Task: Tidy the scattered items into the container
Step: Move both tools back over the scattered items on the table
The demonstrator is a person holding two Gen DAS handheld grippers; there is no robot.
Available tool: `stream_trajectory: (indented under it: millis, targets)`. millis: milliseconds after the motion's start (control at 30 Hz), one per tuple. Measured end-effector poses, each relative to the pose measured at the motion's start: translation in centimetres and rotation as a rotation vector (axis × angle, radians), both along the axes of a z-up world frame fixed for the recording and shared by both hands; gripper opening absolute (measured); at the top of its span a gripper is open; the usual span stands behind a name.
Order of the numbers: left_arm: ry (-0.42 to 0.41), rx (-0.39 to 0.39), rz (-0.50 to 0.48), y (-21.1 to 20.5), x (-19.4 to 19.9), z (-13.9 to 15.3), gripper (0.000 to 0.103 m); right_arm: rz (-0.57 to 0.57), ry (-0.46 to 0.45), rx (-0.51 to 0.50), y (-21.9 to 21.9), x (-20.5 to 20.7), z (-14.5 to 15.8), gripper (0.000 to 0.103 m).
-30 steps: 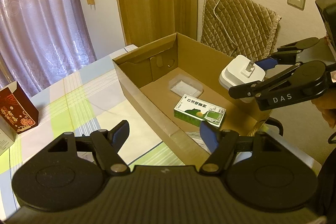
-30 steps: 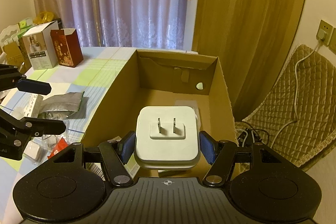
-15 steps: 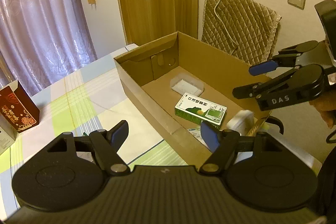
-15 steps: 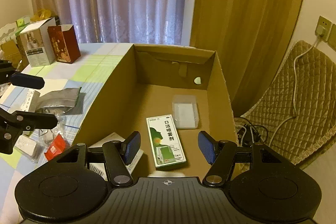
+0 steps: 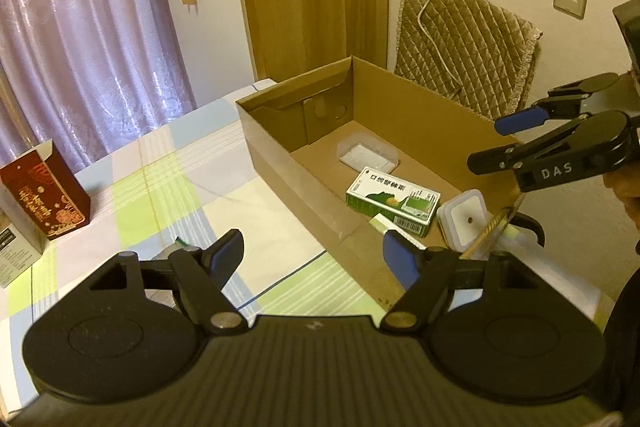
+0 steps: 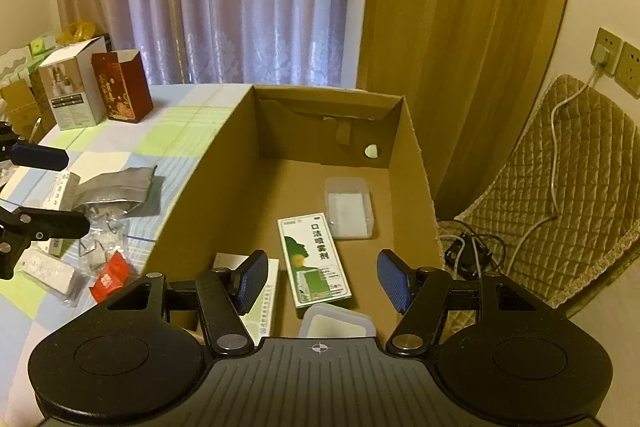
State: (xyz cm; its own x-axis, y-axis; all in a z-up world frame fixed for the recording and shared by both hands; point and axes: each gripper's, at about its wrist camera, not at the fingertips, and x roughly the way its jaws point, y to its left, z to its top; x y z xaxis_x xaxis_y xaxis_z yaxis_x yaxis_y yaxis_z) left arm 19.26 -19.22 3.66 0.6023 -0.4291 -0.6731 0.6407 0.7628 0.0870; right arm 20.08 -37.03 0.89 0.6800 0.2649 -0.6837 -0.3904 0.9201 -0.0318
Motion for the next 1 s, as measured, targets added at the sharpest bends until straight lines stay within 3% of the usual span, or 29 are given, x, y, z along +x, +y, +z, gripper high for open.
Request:
stream_trajectory:
  millis: [467,500,533,600,1000]
  targets:
    - [-0.007,0.014,0.103,7.4,-3.0,0.1,0.078,0.146,-0.035,0.063,7.4,-4.2,2.6,0.067]
    - [-0.007,0.019,0.113,8.2,-3.2,0.0,0.079,0.165,-0.040,0.060,8.2,-4.7,2.7,0.077]
    - [-0.007,0.027,0.126,9.2,-3.5,-0.3,0.079,0.179,-0.053,0.058,8.8,-5.1,2.7,0.102]
    - [-0.006,0.051,0.151,10.9,-4.0,-0.7,0.081,0.221,-0.092,0.056,10.2,-6.3,2.7,0.103]
    - [0.038,0.054,0.306,20.3,-6.4,-4.1,0.086,0.390,-0.004,-0.011,18.3,-9.2,-1.7,0.103]
